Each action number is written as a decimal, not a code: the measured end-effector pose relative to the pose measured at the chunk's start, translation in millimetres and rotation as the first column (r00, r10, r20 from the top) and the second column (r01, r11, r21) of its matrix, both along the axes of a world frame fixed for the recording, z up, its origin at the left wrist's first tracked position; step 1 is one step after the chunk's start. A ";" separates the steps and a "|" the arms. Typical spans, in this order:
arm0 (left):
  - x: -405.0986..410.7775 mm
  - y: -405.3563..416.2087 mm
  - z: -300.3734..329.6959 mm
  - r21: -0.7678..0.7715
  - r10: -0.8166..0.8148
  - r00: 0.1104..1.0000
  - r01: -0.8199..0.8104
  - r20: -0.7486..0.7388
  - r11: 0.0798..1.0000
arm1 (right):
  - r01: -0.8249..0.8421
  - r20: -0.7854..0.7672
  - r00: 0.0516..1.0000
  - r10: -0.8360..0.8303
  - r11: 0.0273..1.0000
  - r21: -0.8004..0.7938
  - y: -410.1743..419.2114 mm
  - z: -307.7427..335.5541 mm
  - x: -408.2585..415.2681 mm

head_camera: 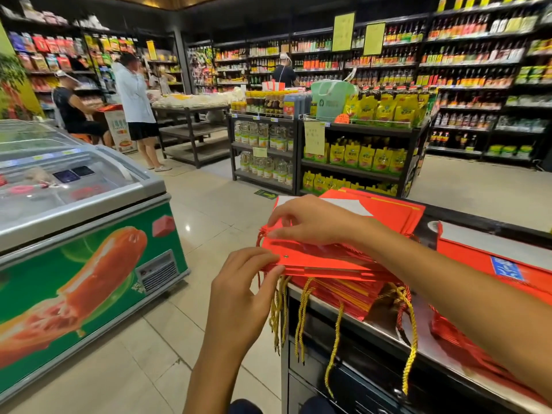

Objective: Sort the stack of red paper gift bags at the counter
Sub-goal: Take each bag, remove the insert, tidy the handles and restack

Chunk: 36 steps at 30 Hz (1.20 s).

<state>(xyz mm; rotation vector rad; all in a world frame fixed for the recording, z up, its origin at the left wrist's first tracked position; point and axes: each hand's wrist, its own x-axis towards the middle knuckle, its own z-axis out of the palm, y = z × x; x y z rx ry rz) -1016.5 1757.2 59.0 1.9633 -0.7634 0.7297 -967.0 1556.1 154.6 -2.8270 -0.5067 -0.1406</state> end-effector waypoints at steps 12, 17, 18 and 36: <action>-1.5 2.1 -12.6 -0.079 -0.022 1.000 0.021 -0.012 0.997 | 0.075 -0.185 0.976 -0.116 0.974 -0.216 -79.9 21.3 -36.1; -0.6 1.0 -10.7 -0.063 -0.009 1.000 0.009 -0.001 0.998 | 0.063 -0.051 0.996 -0.070 0.989 -0.133 -60.8 25.2 -32.3; -1.0 1.1 -9.7 -0.055 -0.006 1.000 0.006 -0.001 0.998 | 0.043 -0.046 0.998 -0.049 0.991 -0.124 -49.1 23.6 -28.7; -4.2 -2.3 -2.4 -0.004 0.025 1.000 -0.025 -0.003 1.000 | -0.305 0.029 0.949 0.313 0.941 -0.146 -13.6 19.3 -39.6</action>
